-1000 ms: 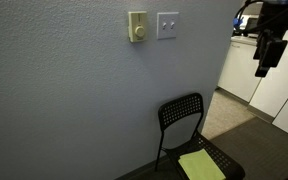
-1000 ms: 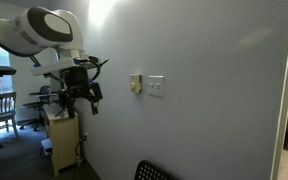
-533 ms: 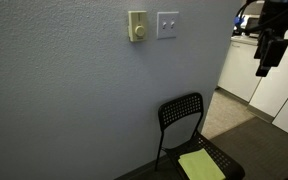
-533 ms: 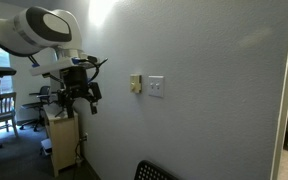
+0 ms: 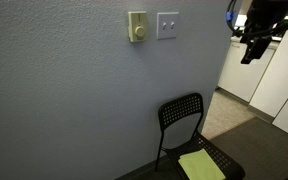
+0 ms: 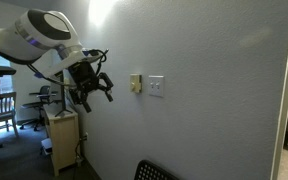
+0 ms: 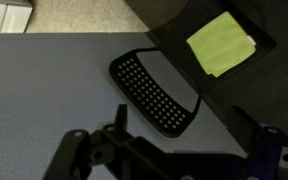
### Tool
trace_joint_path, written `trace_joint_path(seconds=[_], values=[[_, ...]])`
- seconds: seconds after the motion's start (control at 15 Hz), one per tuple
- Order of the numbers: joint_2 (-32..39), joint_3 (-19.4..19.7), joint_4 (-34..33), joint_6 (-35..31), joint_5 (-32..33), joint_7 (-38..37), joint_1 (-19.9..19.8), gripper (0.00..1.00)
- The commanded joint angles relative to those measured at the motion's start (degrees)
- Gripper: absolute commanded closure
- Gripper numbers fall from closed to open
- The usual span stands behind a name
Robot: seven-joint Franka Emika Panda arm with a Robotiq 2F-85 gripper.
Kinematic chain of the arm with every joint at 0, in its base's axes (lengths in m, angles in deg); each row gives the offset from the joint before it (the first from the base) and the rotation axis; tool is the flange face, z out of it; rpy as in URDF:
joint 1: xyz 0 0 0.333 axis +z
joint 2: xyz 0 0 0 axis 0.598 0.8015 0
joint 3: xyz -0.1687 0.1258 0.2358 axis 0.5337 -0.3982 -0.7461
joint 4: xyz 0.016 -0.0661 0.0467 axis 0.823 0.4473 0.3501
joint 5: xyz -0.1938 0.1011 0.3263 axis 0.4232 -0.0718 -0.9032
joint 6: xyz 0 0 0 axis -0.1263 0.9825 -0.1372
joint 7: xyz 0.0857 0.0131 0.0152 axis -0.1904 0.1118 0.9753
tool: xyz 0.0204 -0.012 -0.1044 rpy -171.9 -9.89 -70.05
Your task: Turn off the light using the switch on the right
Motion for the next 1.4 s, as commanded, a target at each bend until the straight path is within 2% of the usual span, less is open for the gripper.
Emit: trace_joint_path(seconds=[0.0,0.27,0.47,0.87,0.93,1.13,1.33], values=[[3.68,0.08,-2.48,-7.74,8.76,3.85,-1.27,0.0],[8.34,2.15,-6.45,-16.78,15.09,8.51,-2.29,0.0],[12.31,3.65,-11.3,-19.65,16.54,11.42,-3.27,0.0],[20.72,4.95,-22.65,-19.32,12.25,19.67,-3.36,0.0],[17.53,4.6,-18.55,-19.53,14.06,16.03,-3.4,0.0],[19.97,4.62,-21.53,-19.47,13.17,17.65,-3.34,0.0],[19.3,4.42,-19.48,-19.83,14.6,17.53,-3.18,0.0]])
